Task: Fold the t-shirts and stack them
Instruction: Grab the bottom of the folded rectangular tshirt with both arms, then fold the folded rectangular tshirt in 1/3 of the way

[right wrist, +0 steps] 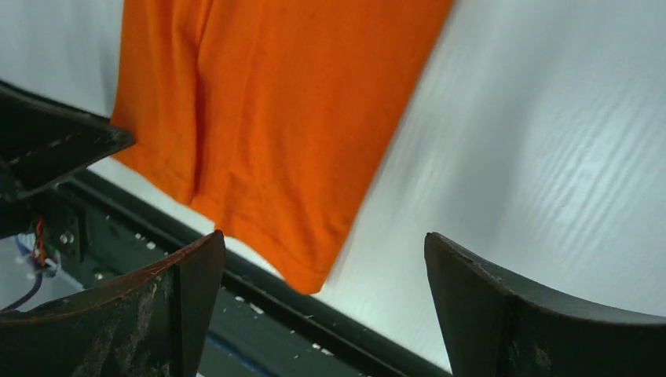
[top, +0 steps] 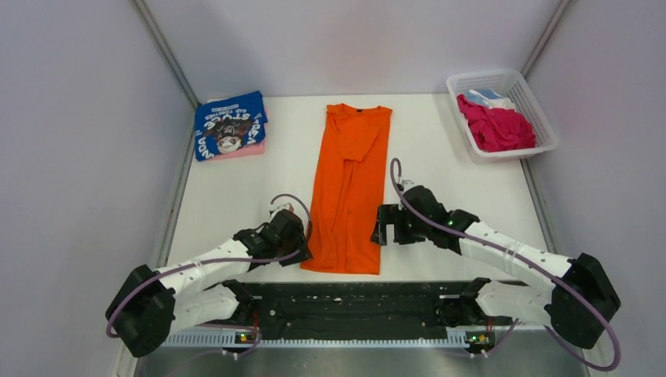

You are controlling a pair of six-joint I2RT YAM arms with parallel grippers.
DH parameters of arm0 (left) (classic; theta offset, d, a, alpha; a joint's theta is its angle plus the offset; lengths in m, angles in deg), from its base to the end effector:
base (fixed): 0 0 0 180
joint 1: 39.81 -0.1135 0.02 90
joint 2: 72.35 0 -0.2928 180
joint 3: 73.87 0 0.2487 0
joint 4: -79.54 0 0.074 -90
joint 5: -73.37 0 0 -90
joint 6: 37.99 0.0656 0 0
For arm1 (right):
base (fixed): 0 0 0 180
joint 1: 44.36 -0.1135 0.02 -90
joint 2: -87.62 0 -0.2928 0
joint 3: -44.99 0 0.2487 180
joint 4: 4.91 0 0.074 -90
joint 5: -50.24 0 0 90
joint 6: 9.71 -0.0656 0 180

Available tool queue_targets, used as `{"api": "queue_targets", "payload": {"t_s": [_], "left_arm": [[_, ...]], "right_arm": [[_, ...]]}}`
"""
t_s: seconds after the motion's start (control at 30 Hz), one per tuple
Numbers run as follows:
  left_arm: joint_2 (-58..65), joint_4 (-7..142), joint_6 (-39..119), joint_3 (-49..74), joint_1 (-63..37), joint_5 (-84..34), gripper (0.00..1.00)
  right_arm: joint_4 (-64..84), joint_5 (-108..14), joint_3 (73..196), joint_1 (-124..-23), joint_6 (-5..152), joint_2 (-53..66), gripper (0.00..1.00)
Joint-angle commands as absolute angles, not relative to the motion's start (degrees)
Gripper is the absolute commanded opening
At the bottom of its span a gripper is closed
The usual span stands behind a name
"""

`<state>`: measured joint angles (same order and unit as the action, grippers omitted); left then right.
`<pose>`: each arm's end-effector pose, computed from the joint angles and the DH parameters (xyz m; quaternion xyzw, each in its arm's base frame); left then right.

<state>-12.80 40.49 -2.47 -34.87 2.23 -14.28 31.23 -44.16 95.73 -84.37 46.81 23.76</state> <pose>0.1318 -0.1153 0.1583 -0.1099 0.9586 -0.1824 0.1893 0.1685 0.1480 0.2143 -0.0667 0.9345 0.2369 0.2572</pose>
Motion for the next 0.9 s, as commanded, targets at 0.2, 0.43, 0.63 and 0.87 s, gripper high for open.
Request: {"api": "queue_targets", "payload": {"t_s": [0.2, 0.43, 0.63, 0.87], "left_arm": [[-8.8, 39.5, -0.1, -36.3, 1.6, -14.7, 0.0], [-9.0, 39.6, -1.1, -37.1, 1.7, -19.0, 0.0], [-13.6, 39.2, -5.1, -40.0, 1.7, -20.8, 0.0], [-20.9, 37.9, -10.8, -42.8, 5.0, -22.4, 0.0]], "right_arm": [[26.5, -41.7, 90.8, -97.9, 33.5, 22.3, 0.84], [24.2, -41.2, 89.6, -101.8, 30.9, 16.6, 0.61], [24.7, -37.7, 88.6, -103.0, 29.4, 15.0, 0.36], [24.4, -38.8, 85.2, -104.8, 27.4, 21.3, 0.08]]}}
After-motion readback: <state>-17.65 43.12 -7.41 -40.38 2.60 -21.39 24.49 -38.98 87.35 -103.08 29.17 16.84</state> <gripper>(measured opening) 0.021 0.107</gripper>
